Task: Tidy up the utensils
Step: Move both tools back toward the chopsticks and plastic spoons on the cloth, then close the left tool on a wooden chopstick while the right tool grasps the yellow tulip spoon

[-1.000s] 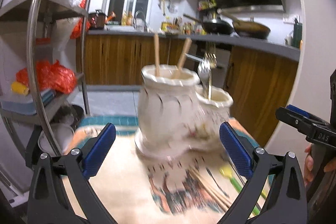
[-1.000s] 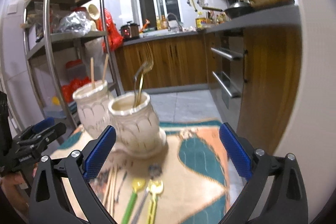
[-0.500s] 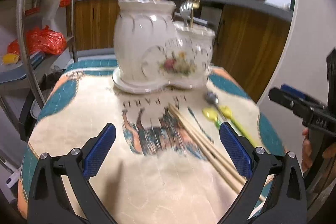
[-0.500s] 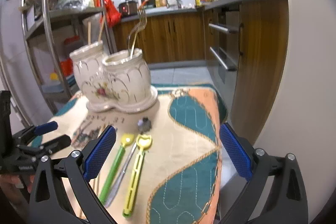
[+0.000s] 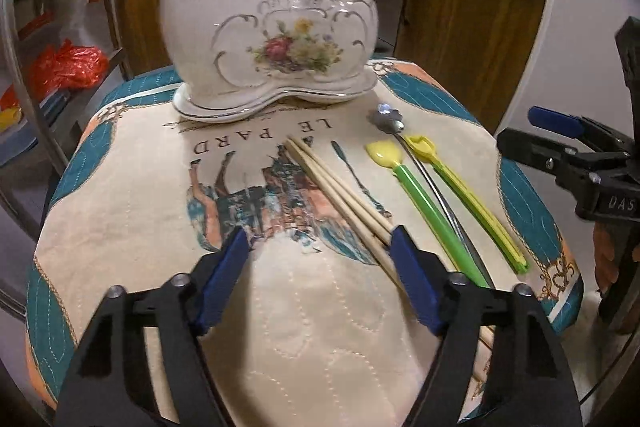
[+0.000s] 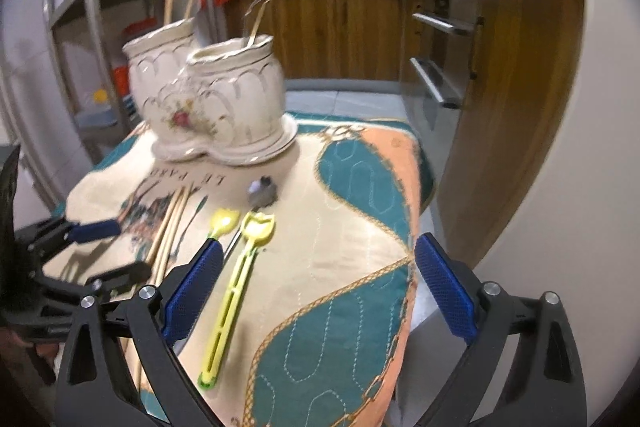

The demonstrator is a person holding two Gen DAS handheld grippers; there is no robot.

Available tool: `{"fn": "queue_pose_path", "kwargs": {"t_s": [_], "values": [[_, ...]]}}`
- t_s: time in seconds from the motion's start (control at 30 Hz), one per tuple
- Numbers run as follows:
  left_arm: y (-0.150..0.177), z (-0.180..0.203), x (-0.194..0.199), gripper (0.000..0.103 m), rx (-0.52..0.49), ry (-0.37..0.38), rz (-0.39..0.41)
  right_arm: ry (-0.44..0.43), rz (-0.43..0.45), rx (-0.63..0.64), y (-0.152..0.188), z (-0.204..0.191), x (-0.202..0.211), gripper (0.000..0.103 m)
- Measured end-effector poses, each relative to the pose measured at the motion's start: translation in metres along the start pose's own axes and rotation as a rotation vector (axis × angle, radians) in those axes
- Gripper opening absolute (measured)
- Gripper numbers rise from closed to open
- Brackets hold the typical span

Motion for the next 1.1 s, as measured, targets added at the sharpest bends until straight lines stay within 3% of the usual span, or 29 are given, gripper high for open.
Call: {"fn": "queue_pose_path", "kwargs": {"t_s": [0.13,0.23,0.4,0.6,0.7,0.73,0.77,0.8,0.83,0.97,1.1], "values": [[-0.001,0.006,0.001,0.062,-0.032,-0.014,-0.006,-0.034,-0.061,0.03,0.007,-0.01,-0.004,0.077],[-0.004,0.012,0.001,0.049,-0.062,-0.016,-0.03,-0.065,-0.105,0.051,0.011,-0.02,-0.005,0.063],[-0.005,0.015,-0.002,0.033,-0.089,0.024,-0.086,-0.123,-0.194,0.108,0.022,-0.037,-0.006,0.054],[-0.005,0.013,-0.003,0.034,-0.046,0.051,-0.14,-0.134,-0.249,0.107,0.031,-0.04,-0.016,0.04],[-0.005,0.017,-0.003,0.034,-0.084,0.024,-0.143,-0.147,-0.255,0.087,0.03,-0.042,-0.018,0.035],[-0.005,0.017,-0.004,0.032,-0.096,0.02,-0.143,-0.15,-0.26,0.084,0.029,-0.043,-0.02,0.032],[-0.005,0.017,-0.004,0.02,-0.103,0.027,-0.146,-0.158,-0.267,0.08,0.03,-0.045,-0.023,0.03],[-0.006,0.016,-0.005,0.016,-0.104,0.035,-0.152,-0.164,-0.274,0.08,0.03,-0.047,-0.025,0.022],[-0.007,0.014,-0.005,0.015,-0.1,0.054,-0.164,-0.167,-0.279,0.082,0.03,-0.048,-0.026,0.016],[-0.009,0.005,-0.007,0.012,-0.133,0.066,-0.184,-0.158,-0.279,0.101,0.027,-0.047,-0.023,0.013],[-0.005,-0.005,-0.004,0.01,-0.256,0.037,-0.204,-0.137,-0.29,0.105,0.026,-0.038,-0.02,0.013]]}}
Point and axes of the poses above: each gripper's, at about its wrist camera, not at the fingertips, and x roughly against the way its jaws point, z to its right, y to its underside, the point moved 9 cm from there along -x, roughly the way its jaws point, and after that the axes turned 3 degrees about -y, right-handed, at the moved point
